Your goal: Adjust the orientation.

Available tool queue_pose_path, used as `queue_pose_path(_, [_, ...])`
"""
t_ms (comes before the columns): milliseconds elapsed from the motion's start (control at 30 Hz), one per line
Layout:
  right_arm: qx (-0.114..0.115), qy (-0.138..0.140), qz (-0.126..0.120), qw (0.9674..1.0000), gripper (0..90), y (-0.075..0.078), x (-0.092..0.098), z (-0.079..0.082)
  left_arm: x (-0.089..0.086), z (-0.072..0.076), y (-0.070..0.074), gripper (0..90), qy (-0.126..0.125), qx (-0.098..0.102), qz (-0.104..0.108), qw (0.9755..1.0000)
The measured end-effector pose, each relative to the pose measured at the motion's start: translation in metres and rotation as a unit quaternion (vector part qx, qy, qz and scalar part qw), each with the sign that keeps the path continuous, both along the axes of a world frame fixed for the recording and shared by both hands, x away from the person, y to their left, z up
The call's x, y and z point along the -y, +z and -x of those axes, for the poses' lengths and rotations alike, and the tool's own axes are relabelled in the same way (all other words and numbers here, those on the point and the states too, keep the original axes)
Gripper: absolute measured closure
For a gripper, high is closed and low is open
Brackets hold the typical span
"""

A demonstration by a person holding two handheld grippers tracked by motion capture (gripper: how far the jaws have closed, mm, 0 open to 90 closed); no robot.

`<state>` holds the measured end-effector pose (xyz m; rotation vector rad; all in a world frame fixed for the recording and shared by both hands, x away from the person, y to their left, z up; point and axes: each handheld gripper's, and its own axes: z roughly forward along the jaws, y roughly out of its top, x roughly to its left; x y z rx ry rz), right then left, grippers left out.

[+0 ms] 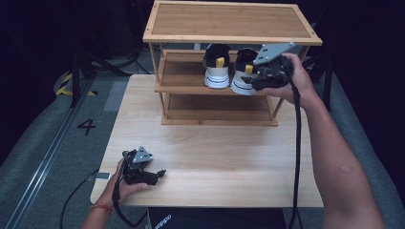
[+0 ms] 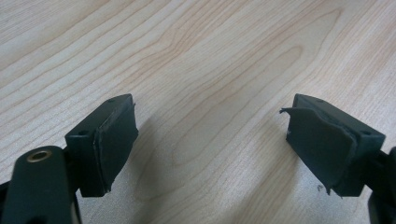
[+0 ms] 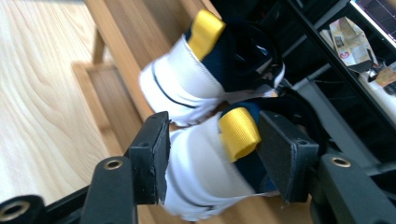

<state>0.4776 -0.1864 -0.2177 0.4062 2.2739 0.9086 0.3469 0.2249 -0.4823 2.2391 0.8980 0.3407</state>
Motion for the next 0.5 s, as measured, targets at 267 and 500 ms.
queue_pose_path(267, [-0.036,-0.068,-0.067,0.9948,27.3,-0.034,0.015,0.009,0.000,0.000,0.000,16.4,0.001,0.000,0.000,1.0000])
queue_pose_path(500, [-0.106,-0.100,-0.128,0.9809,24.6,-0.054,0.015,-0.011,0.000,0.000,0.000,16.3,0.002,0.000,0.000,1.0000])
